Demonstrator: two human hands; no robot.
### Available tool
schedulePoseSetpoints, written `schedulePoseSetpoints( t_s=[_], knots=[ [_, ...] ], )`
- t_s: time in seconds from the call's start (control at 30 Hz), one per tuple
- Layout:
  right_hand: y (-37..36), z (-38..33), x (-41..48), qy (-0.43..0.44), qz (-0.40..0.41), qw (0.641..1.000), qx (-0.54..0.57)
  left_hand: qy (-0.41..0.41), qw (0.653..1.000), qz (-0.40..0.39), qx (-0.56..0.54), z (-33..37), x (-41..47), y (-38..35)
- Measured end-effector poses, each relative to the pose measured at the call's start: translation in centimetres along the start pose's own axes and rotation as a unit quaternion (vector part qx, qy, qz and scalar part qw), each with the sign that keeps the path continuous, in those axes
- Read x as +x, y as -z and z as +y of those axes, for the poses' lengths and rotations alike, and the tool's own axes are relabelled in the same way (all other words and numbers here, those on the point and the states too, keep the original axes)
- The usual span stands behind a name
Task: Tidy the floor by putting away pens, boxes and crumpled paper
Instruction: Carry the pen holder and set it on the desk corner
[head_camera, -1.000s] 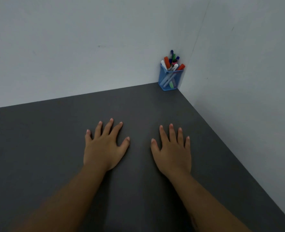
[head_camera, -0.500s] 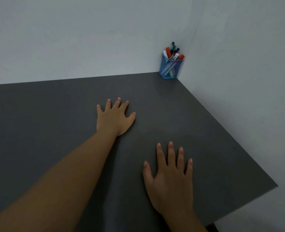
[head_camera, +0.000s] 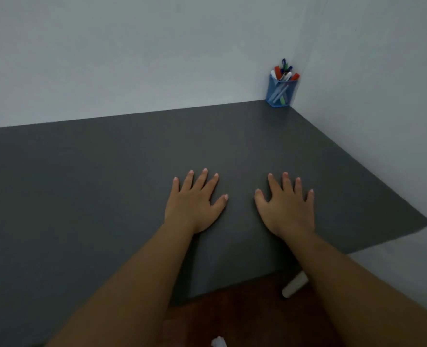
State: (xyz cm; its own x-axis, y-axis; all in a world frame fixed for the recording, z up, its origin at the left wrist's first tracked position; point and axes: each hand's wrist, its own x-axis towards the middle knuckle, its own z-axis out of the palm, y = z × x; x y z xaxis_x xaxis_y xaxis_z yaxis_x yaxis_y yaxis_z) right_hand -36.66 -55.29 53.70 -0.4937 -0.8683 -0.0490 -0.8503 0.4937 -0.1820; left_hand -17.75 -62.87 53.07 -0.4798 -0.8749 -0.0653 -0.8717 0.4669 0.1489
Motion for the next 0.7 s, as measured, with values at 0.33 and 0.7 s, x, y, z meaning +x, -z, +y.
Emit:
schedulePoseSetpoints(
  t_s=[0.33,0.7],
  knots=[
    [-0.7,0.4,-2.5,0.086,0.009,0.996,-0.009,0.026,0.999,-0.020,0.014,0.3,-5.9,-0.2],
    [-4.0,5.3,-22.8,0.184,0.124,0.974,-0.047,-0.037,0.990,0.105,0.087,0.5,-27.0,-4.0]
  ],
)
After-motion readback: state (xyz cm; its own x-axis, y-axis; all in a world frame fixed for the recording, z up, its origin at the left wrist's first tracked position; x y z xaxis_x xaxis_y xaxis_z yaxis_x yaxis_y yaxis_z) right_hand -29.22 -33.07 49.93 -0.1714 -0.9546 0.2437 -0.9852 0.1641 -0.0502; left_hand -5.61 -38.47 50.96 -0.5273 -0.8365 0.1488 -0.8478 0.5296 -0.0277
